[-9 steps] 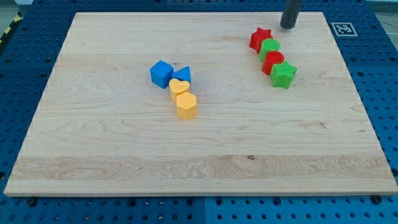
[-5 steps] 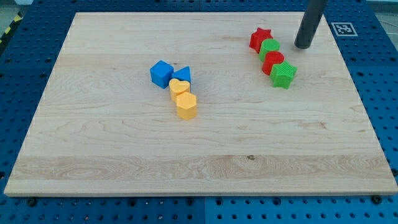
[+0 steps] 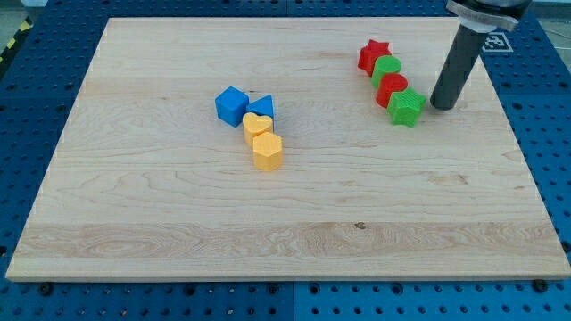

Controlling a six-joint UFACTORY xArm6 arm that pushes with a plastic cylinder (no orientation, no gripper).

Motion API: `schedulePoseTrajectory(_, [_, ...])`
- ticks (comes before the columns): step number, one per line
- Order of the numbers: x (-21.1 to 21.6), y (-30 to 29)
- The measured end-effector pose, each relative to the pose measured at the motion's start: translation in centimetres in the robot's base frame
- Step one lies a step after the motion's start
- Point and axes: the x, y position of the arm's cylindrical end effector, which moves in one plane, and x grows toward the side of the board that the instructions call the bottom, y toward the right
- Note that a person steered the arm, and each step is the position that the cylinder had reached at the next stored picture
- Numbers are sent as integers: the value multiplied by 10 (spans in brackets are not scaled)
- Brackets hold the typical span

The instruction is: Separate the green star from the red circle

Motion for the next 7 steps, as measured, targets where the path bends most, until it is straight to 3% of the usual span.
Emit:
schedulePoseTrajectory(4, [22,-21])
schedulePoseTrajectory(7, [-16,-23])
